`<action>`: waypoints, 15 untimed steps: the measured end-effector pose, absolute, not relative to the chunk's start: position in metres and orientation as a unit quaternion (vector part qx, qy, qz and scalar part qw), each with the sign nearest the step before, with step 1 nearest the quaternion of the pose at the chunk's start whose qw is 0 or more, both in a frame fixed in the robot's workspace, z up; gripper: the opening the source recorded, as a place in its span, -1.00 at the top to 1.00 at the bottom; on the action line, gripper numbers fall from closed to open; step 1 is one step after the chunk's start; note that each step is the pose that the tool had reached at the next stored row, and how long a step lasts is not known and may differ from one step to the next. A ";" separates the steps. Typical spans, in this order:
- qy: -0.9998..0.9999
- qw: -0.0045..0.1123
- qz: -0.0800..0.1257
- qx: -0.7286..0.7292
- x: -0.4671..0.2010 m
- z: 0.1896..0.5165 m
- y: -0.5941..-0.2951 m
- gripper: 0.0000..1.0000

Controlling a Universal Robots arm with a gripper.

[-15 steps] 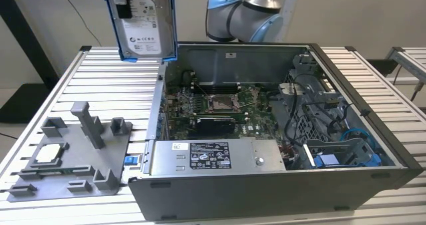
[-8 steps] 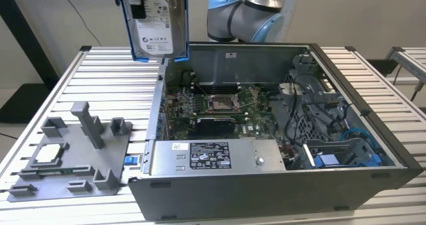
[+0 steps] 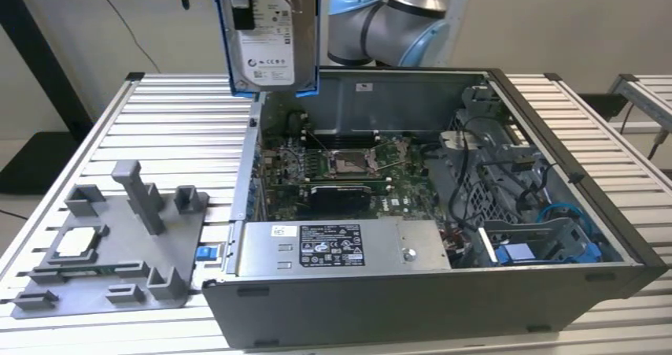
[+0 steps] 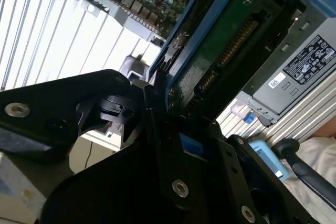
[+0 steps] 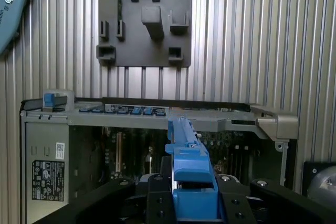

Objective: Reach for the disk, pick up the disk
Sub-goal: 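Pick up the disk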

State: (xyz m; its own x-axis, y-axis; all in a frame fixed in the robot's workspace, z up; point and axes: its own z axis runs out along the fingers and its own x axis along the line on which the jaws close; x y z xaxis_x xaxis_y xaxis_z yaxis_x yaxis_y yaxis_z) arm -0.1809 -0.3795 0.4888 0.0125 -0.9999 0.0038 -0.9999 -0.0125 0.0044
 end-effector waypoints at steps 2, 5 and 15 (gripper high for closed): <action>-0.703 0.003 0.000 0.711 -0.174 0.489 -0.380 1.00; -0.703 0.003 0.000 0.712 -0.164 0.489 -0.380 1.00; -0.703 0.003 0.000 0.712 -0.134 0.488 -0.380 1.00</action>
State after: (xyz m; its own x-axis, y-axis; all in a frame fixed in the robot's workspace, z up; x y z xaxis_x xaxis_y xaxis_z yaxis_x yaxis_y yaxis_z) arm -0.1335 -0.3795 0.4883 0.0126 -0.9999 0.0038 -0.9999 -0.0126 0.0044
